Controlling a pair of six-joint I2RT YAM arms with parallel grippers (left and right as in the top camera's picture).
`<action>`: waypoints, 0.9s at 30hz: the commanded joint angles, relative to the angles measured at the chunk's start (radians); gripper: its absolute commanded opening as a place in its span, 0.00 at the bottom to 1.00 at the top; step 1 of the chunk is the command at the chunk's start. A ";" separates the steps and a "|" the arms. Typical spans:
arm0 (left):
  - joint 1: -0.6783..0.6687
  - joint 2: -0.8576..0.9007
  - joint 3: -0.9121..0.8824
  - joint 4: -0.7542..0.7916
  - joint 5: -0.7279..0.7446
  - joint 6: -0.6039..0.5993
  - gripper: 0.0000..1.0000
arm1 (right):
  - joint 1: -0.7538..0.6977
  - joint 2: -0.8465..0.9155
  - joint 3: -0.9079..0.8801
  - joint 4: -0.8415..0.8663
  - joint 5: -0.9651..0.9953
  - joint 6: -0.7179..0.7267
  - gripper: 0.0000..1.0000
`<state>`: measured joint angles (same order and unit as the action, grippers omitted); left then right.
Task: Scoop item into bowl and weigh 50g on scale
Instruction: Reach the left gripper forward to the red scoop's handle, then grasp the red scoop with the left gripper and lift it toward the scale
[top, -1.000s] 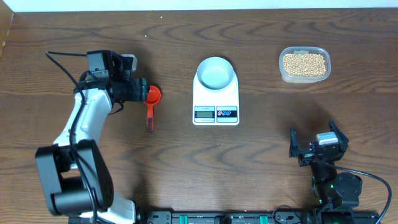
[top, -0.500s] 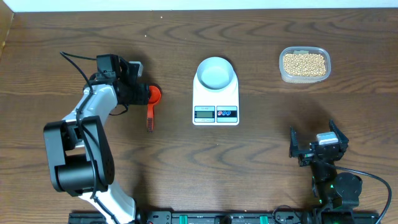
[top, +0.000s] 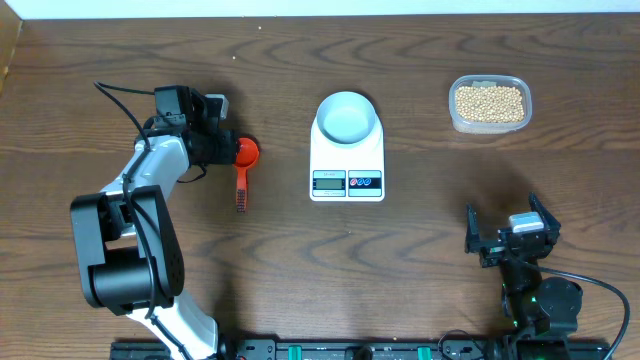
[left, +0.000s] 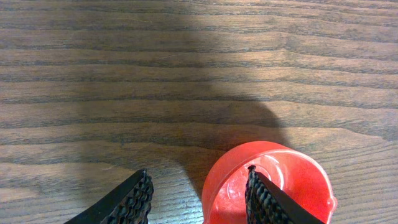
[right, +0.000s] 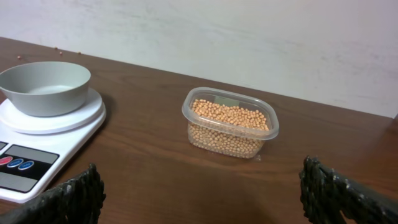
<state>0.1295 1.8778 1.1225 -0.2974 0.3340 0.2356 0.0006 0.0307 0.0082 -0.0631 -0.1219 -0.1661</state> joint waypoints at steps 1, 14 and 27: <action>-0.003 0.013 0.005 0.000 -0.005 -0.009 0.51 | 0.008 0.000 -0.003 -0.003 0.004 -0.007 0.99; -0.003 0.017 -0.006 0.002 -0.005 -0.024 0.47 | 0.008 0.000 -0.003 -0.003 0.004 -0.007 0.99; -0.003 0.088 -0.006 0.013 -0.005 -0.032 0.40 | 0.008 0.000 -0.003 -0.003 0.004 -0.007 0.99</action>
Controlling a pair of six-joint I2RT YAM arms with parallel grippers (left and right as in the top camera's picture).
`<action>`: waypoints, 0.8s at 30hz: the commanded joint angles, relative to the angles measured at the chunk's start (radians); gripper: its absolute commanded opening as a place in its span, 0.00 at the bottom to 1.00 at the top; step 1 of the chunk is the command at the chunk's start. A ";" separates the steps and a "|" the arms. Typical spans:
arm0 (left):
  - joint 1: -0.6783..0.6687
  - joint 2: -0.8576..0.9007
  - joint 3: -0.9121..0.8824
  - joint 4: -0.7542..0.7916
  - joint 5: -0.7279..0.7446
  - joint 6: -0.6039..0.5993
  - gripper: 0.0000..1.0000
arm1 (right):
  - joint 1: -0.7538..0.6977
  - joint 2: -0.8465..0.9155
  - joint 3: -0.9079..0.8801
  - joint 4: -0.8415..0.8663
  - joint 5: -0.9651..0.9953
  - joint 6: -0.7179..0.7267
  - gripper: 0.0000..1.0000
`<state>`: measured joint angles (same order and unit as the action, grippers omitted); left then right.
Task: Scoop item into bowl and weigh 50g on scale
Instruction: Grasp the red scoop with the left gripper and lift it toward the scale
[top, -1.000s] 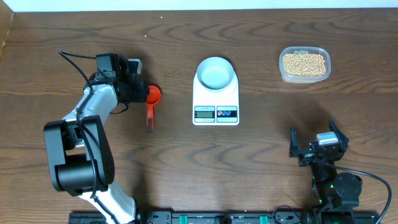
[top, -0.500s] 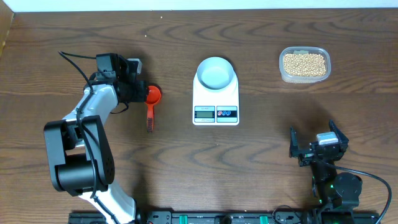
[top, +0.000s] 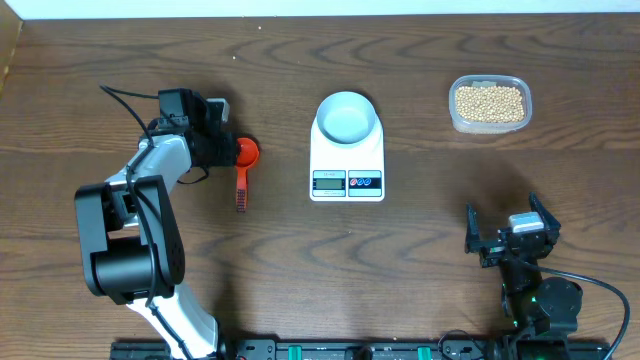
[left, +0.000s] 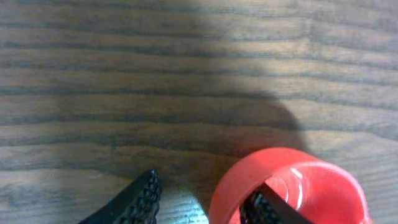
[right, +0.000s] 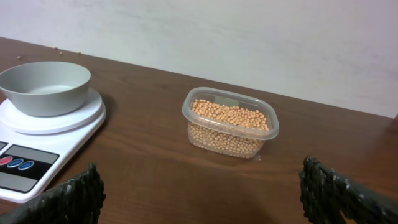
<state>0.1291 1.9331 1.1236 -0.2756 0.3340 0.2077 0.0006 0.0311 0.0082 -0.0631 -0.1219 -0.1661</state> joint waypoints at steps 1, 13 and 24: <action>-0.002 0.032 -0.007 -0.006 -0.005 -0.004 0.36 | 0.008 0.000 -0.003 -0.003 0.004 -0.007 0.99; -0.002 -0.035 0.003 0.031 -0.006 -0.200 0.07 | 0.008 0.000 -0.003 -0.004 0.004 -0.007 0.99; -0.002 -0.433 0.003 -0.124 -0.005 -0.716 0.07 | 0.008 0.000 -0.003 -0.004 0.004 -0.007 0.99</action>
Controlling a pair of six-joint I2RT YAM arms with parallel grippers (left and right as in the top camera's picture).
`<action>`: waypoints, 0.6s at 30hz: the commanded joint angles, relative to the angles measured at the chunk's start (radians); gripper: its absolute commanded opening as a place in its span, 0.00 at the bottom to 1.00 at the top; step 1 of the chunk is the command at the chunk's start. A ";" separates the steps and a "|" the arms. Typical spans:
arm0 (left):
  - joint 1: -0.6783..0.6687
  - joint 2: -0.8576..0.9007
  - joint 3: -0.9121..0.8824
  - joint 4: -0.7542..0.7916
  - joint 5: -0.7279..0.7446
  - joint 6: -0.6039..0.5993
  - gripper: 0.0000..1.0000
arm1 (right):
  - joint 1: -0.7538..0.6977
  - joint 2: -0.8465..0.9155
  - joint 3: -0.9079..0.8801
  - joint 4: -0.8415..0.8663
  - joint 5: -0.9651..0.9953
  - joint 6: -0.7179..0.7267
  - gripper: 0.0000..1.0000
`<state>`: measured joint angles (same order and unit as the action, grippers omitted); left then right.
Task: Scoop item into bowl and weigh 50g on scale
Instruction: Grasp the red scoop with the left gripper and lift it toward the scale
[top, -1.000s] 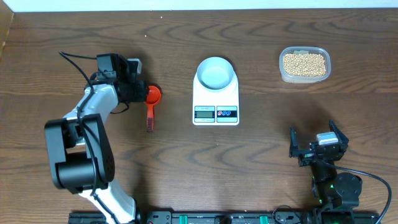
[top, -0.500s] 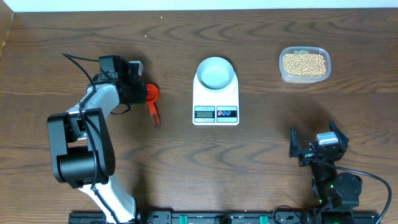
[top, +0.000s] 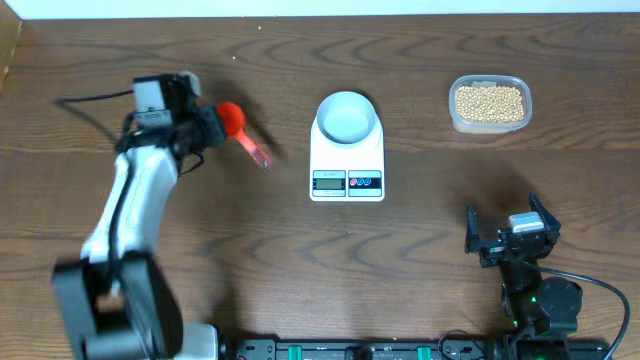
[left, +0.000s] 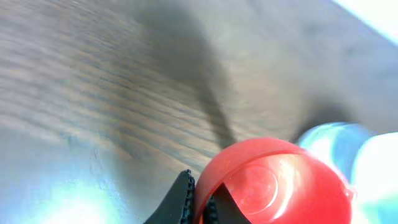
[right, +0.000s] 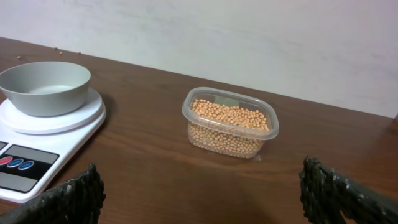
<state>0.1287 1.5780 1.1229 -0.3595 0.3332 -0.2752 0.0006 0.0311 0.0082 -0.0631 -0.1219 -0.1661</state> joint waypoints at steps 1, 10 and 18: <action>-0.002 -0.116 0.003 -0.072 -0.005 -0.287 0.07 | 0.008 0.000 -0.003 -0.003 0.004 -0.007 0.99; -0.083 -0.245 0.003 -0.235 -0.006 -0.554 0.07 | 0.008 0.000 -0.003 -0.003 0.004 -0.007 0.99; -0.280 -0.245 0.000 -0.428 -0.206 -0.825 0.07 | 0.008 0.000 -0.003 -0.003 0.004 -0.007 0.99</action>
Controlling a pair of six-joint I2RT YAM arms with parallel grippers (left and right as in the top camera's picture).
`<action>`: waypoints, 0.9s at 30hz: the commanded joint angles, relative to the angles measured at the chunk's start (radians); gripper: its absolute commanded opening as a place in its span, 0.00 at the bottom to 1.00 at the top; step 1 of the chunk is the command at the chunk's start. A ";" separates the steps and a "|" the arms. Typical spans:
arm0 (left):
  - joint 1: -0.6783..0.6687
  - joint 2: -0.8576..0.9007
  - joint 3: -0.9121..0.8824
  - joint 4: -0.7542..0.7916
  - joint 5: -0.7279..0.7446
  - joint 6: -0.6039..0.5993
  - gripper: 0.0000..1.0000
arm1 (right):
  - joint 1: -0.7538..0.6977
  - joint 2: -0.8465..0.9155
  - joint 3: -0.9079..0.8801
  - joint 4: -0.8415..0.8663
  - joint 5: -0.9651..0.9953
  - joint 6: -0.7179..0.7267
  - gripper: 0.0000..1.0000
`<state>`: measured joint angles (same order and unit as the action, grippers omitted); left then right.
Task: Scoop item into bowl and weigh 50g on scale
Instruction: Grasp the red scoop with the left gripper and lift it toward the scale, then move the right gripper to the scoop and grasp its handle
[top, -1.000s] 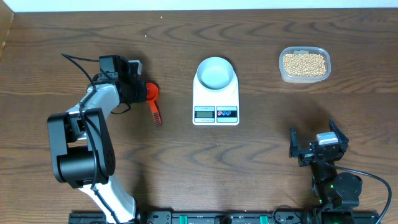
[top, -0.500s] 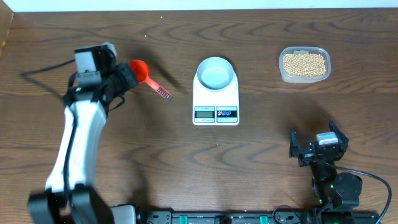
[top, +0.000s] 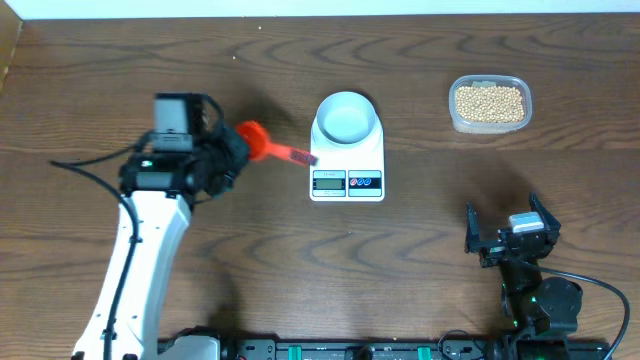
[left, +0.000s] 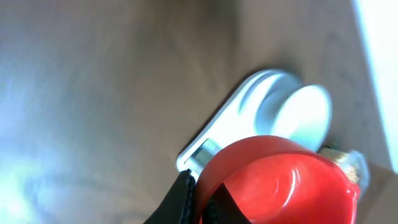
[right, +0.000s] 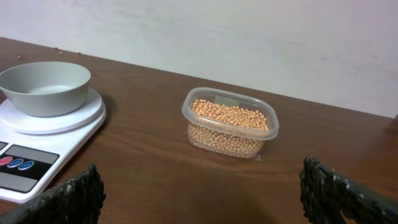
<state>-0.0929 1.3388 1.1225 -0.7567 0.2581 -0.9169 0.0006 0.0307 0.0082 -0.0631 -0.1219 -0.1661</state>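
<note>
My left gripper (top: 232, 150) is shut on the rim of a red measuring scoop (top: 254, 142), held in the air left of the white scale (top: 347, 165); its handle points right, toward the scale. The scoop's empty cup (left: 280, 177) fills the bottom of the left wrist view, with the pinching fingertips (left: 185, 194) on its rim. A grey bowl (top: 347, 115) sits on the scale. A clear tub of soybeans (top: 489, 103) stands at the far right. My right gripper (top: 511, 234) rests open near the front right, well apart from everything.
The right wrist view shows the tub of soybeans (right: 230, 123) ahead, and the grey bowl (right: 43, 86) on the scale (right: 37, 146) to the left. The brown wooden table (top: 300, 270) ends at a pale wall behind.
My left arm has carried the scoop to the right and nearer the scale, with the handle now pointing right. The right arm has not moved.
At first the scoop lay on the table left of the scale, my left gripper's open fingers around its cup rim. Then they stood closer on the rim. After that the gripper was shut on it and held it lifted; now it is beside the scale.
</note>
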 joint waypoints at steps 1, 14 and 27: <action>-0.087 -0.005 0.000 -0.043 -0.163 -0.211 0.07 | 0.008 0.000 -0.003 -0.003 0.004 -0.007 0.99; -0.354 0.018 0.000 0.000 -0.279 -0.226 0.07 | 0.009 0.000 -0.003 0.000 0.003 -0.007 0.99; -0.380 0.095 0.000 0.074 -0.297 -0.226 0.07 | 0.008 0.000 -0.003 0.136 -0.254 0.071 0.99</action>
<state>-0.4686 1.4071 1.1225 -0.6949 -0.0086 -1.1301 0.0006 0.0311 0.0071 0.0315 -0.2401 -0.1558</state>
